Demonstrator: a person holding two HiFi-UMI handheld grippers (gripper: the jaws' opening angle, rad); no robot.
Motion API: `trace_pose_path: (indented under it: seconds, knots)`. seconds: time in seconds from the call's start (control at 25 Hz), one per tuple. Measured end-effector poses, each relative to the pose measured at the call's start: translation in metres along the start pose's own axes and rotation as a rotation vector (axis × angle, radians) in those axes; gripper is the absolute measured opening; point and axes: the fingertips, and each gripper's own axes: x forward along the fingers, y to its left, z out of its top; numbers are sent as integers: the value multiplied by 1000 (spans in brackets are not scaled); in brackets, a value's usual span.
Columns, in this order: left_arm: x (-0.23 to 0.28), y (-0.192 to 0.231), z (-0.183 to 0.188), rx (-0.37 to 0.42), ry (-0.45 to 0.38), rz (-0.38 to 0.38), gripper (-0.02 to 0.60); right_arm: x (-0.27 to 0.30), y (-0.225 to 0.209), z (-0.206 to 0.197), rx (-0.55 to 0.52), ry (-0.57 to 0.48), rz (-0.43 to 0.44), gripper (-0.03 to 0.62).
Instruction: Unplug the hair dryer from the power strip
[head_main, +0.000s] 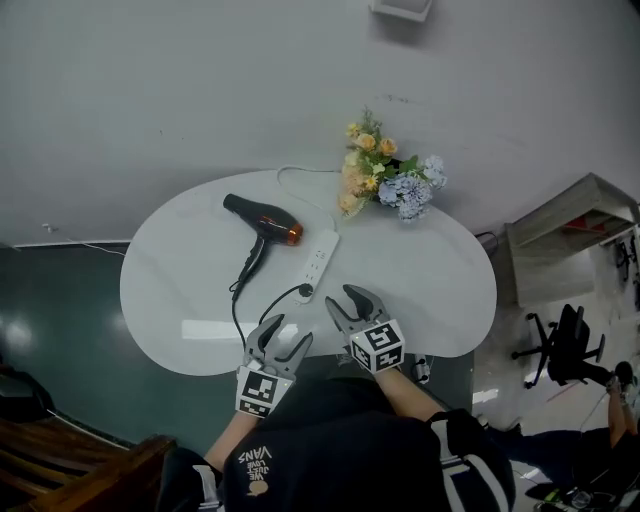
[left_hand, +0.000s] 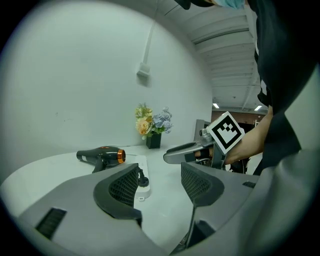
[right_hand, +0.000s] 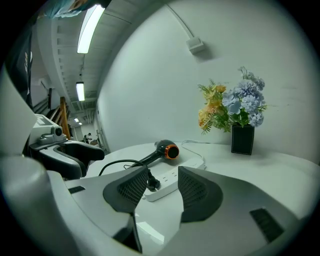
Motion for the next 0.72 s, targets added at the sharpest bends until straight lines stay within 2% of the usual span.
trace_pose_path:
  seconds: [0.36,0.56,0.72]
  knots:
    - [19,2,-8,-41,24,130,272,38,-16,-6,-111,67,147,189]
    - [22,1,-10,-111,19,198,272,60,-13,-13,-175,98,225,189]
    - [23,-1,-22,-106,54,239,272,72,-13,-20,-204,110,261,189]
